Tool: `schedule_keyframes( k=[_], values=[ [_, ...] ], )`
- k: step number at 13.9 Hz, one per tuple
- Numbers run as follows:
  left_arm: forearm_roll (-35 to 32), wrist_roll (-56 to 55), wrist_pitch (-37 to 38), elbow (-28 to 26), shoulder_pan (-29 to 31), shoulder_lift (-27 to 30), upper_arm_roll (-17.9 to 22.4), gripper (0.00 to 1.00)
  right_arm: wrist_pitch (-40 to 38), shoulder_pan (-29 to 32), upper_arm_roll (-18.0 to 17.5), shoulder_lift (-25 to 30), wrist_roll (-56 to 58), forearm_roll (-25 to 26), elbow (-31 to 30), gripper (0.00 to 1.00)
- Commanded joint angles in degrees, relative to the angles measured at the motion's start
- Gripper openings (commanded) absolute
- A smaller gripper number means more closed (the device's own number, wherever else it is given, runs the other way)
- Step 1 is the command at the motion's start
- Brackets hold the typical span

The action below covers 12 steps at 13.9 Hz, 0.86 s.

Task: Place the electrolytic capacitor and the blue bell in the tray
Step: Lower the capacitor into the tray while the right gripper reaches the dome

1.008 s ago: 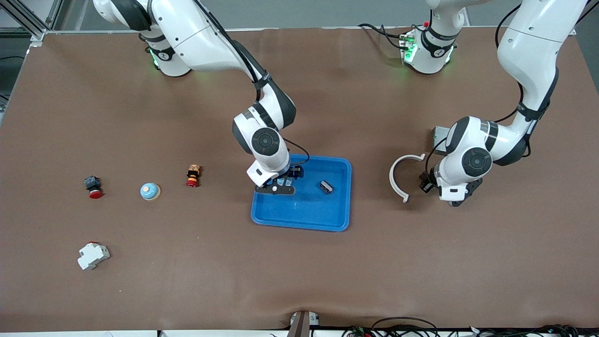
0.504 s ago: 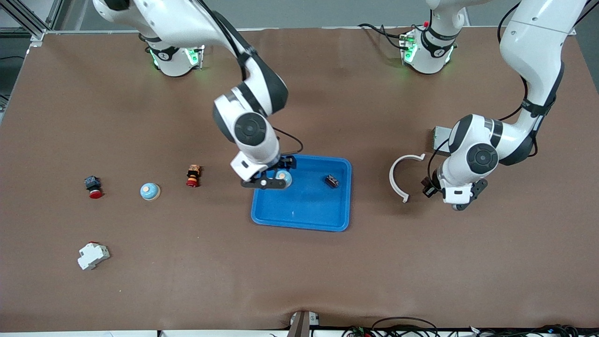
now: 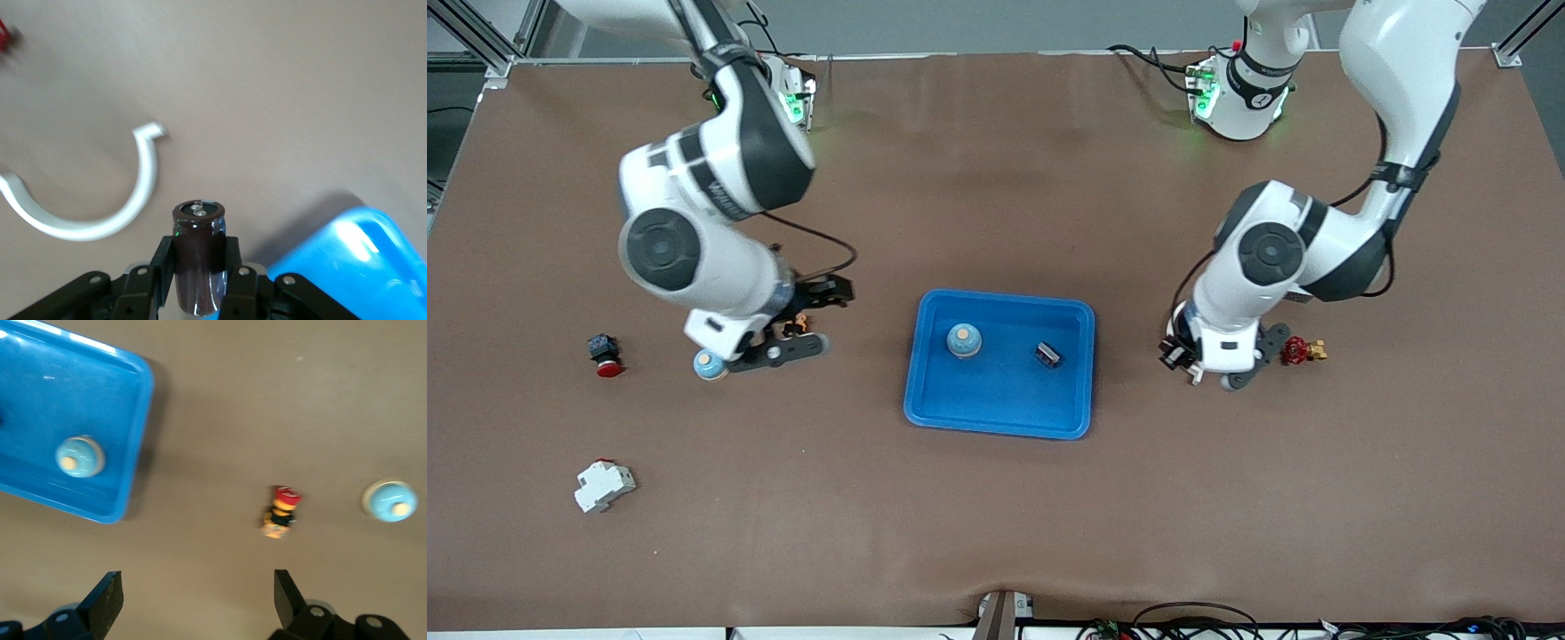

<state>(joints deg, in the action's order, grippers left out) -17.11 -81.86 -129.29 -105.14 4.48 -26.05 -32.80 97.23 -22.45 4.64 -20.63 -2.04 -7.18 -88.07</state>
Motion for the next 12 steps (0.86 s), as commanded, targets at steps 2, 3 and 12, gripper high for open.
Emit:
schedule_keyframes(
  k=[2, 3, 12],
  values=[
    [-1.2, -10.7, 1.4, 12.0, -7.3, -9.2, 0.2, 0.0, 0.7, 4.1, -0.9, 2.2, 6.5, 5.5, -4.0, 1.0],
    [-1.1, -13.0, 1.3, 14.4, -9.6, -11.0, 0.5, 0.0, 0.8, 5.0, -0.9, 2.2, 8.3, 6.8, -4.2, 1.0],
    [-1.7, -25.6, -8.4, 22.3, -28.8, -20.9, 13.4, 0.0, 14.6, 16.0, -1.1, 1.6, 31.2, 11.6, -12.5, 1.0]
  ],
)
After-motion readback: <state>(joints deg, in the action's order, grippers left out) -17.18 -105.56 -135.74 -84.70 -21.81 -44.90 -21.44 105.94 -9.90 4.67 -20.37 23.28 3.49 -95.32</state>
